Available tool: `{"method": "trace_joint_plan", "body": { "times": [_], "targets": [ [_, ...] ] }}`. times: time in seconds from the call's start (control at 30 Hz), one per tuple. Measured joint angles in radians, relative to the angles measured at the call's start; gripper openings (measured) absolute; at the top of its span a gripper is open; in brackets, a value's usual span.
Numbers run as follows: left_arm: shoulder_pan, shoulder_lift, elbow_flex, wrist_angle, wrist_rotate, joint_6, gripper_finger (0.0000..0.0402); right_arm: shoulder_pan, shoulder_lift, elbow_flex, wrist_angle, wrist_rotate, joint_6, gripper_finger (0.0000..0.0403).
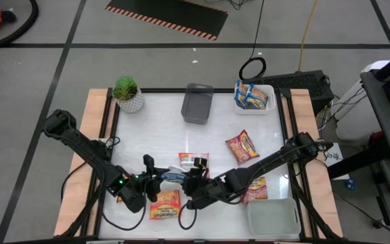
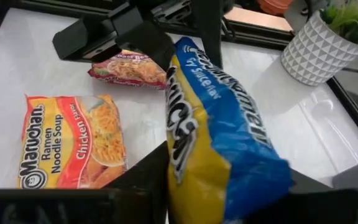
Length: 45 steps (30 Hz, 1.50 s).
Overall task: Sort Maruchan noodles
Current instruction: Put the blue noodle pack into the white bin
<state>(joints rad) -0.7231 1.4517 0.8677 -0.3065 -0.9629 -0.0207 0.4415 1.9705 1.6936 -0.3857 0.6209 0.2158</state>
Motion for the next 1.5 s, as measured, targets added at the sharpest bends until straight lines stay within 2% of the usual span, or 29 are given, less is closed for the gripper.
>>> {"method": "trace_joint_plan", "body": {
  "times": [0.17, 0.27, 0.37, 0.57, 0.7, 0.8, 0.93, 1.13, 1.23, 1.33, 1.5],
  "targets": [
    [0.0, 0.0, 0.0, 0.0, 0.029, -0.04, 0.0082, 0.005, 0.0, 0.0, 0.004, -0.002, -0.02, 0.0127],
    [0.002, 0.0, 0.0, -0.001, 0.052, -0.066, 0.0096, 0.005, 0.0, 0.0, 0.005, -0.007, -0.019, 0.0129],
    [0.003, 0.0, 0.0, 0.0, 0.059, -0.096, 0.0136, 0.006, -0.008, 0.0, -0.002, -0.014, -0.019, 0.013],
    [0.006, -0.001, 0.001, -0.003, 0.056, -0.135, 0.0255, 0.012, -0.038, 0.0, -0.007, 0.005, -0.015, 0.0122],
    [0.006, -0.002, 0.001, -0.009, 0.02, -0.14, 0.0298, 0.017, -0.057, 0.0, -0.056, 0.008, 0.046, 0.012],
    [-0.002, -0.031, 0.001, -0.07, -0.027, -0.152, 0.0304, 0.017, -0.082, 0.0, -0.116, 0.04, 0.13, 0.012],
    [-0.011, -0.102, 0.001, -0.216, -0.085, -0.243, 0.0305, 0.016, -0.125, 0.0, -0.232, 0.119, 0.269, 0.012],
    [-0.01, -0.207, 0.001, -0.422, -0.081, -0.401, 0.0305, -0.004, -0.189, 0.0, -0.466, 0.312, 0.498, 0.012],
    [-0.01, -0.236, 0.001, -0.486, -0.07, -0.445, 0.0305, -0.045, -0.222, 0.0, -0.533, 0.415, 0.561, 0.012],
    [-0.01, -0.254, 0.001, -0.522, -0.055, -0.448, 0.0305, -0.106, -0.257, 0.0, -0.547, 0.417, 0.554, 0.012],
    [-0.01, -0.253, 0.001, -0.563, -0.051, -0.426, 0.0305, -0.224, -0.303, 0.001, -0.536, 0.324, 0.473, 0.012]
  ]
}}
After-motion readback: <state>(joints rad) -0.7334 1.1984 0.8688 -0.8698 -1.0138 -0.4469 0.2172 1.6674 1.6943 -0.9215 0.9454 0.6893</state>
